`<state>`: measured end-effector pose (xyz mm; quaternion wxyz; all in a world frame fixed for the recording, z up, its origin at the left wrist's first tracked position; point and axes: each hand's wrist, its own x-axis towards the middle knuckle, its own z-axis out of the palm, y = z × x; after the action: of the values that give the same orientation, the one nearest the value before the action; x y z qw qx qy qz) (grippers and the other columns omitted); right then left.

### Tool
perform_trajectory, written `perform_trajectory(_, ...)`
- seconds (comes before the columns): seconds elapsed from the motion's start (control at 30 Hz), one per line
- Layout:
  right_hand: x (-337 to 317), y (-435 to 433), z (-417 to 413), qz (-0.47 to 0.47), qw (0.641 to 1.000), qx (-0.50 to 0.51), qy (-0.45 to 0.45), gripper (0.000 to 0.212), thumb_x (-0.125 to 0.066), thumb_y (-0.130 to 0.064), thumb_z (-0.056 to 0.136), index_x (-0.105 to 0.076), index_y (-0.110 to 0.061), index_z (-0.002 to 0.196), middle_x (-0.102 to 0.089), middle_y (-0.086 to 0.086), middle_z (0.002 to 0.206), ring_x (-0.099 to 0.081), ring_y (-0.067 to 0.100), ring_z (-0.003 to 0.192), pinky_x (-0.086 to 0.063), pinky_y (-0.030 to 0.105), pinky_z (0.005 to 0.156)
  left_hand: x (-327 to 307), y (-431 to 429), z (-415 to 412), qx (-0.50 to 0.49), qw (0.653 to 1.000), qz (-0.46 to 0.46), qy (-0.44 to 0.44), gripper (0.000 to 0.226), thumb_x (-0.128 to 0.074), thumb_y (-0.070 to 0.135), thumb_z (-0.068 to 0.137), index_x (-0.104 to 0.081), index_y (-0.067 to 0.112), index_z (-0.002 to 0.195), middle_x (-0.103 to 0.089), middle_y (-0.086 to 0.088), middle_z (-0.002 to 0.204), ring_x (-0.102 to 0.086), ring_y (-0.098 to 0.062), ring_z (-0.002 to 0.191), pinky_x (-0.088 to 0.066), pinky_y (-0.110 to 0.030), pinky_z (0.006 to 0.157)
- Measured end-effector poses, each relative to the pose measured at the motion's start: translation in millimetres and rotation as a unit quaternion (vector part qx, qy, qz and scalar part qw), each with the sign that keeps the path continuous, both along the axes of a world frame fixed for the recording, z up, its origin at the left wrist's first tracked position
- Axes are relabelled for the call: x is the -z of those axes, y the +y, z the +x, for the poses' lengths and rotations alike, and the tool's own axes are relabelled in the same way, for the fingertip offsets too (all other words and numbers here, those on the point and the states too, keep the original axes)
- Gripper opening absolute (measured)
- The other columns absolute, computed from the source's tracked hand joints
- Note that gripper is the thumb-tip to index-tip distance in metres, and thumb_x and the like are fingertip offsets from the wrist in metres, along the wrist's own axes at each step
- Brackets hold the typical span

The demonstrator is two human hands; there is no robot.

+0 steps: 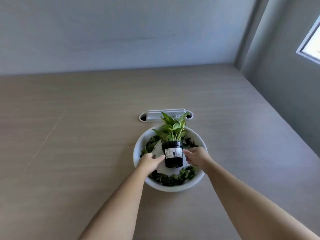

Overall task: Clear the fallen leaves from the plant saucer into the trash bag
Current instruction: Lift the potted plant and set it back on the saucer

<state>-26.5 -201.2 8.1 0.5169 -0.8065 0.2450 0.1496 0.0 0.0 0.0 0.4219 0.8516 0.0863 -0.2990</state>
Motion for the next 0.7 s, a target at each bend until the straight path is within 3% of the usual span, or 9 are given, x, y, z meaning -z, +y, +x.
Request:
perform_trajectory(0.13,10.2,5.1,5.6,0.015,1.000,-0.012,-0.015,0.023,-0.073,-0.037,0.077,-0.074,-0.014,0.079,-0.076,0.015,0.087,-0.072,0.029,0.085,-0.057,0.043,0.088,4.0,-14.8,1.0,-0.037,0.997,-0.066,-0.015,0.049,-0.063,0.053,0.082,-0.067,0.013,0.109,-0.070,-0.005,0.109,-0.064,-0.022,0.101,-0.053,-0.035,0.089)
perform_trajectory(0.23,18.0,5.8,8.1,0.035,0.999,-0.013,-0.013,0.024,-0.076,-0.035,0.074,-0.074,-0.011,0.076,-0.076,0.014,0.086,-0.072,0.027,0.087,-0.057,0.046,0.088,6.3,-23.1,-3.3,-0.045,0.996,-0.068,-0.030,0.044,-0.067,0.048,0.081,-0.068,0.011,0.105,-0.071,-0.006,0.104,-0.065,-0.023,0.097,-0.052,-0.030,0.073)
perform_trajectory(0.4,-3.4,11.1,19.4,0.019,0.998,-0.026,-0.054,0.029,-0.078,-0.031,0.073,-0.072,-0.014,0.096,-0.075,0.005,0.092,-0.070,0.025,0.091,-0.057,0.044,0.086,-6.6,-18.0,5.9,-0.062,0.991,-0.096,-0.073,0.049,-0.071,0.049,0.078,-0.067,0.014,0.111,-0.071,0.002,0.106,-0.063,-0.021,0.102,-0.051,-0.034,0.086)
perform_trajectory(0.5,-19.2,19.8,24.0,0.019,0.995,-0.027,-0.091,0.034,-0.075,-0.021,0.077,-0.067,-0.013,0.109,-0.071,-0.001,0.094,-0.064,0.018,0.083,-0.054,0.029,0.067,-14.6,-15.1,14.9,-0.088,0.985,-0.095,-0.112,0.051,-0.074,0.048,0.075,-0.065,0.020,0.117,-0.070,-0.001,0.113,-0.063,-0.023,0.106,-0.052,-0.039,0.094)
perform_trajectory(0.57,-19.8,23.0,28.7,0.029,0.993,-0.015,-0.111,0.040,-0.074,-0.013,0.077,-0.063,-0.011,0.116,-0.070,0.003,0.106,-0.061,0.015,0.084,-0.047,0.022,0.060,-17.3,-14.8,19.6,-0.086,0.983,-0.097,-0.130,0.051,-0.076,0.043,0.074,-0.063,0.022,0.120,-0.070,-0.004,0.113,-0.063,-0.024,0.106,-0.053,-0.043,0.094)
perform_trajectory(0.7,-11.5,25.1,32.9,0.056,0.992,0.012,-0.115,0.048,-0.073,-0.005,0.077,-0.056,-0.013,0.122,-0.065,0.004,0.122,-0.061,0.019,0.092,-0.053,0.031,0.064,-17.6,-17.7,22.4,-0.084,0.982,-0.084,-0.147,0.054,-0.077,0.031,0.077,-0.058,0.023,0.126,-0.069,-0.006,0.114,-0.063,-0.023,0.105,-0.051,-0.035,0.089)
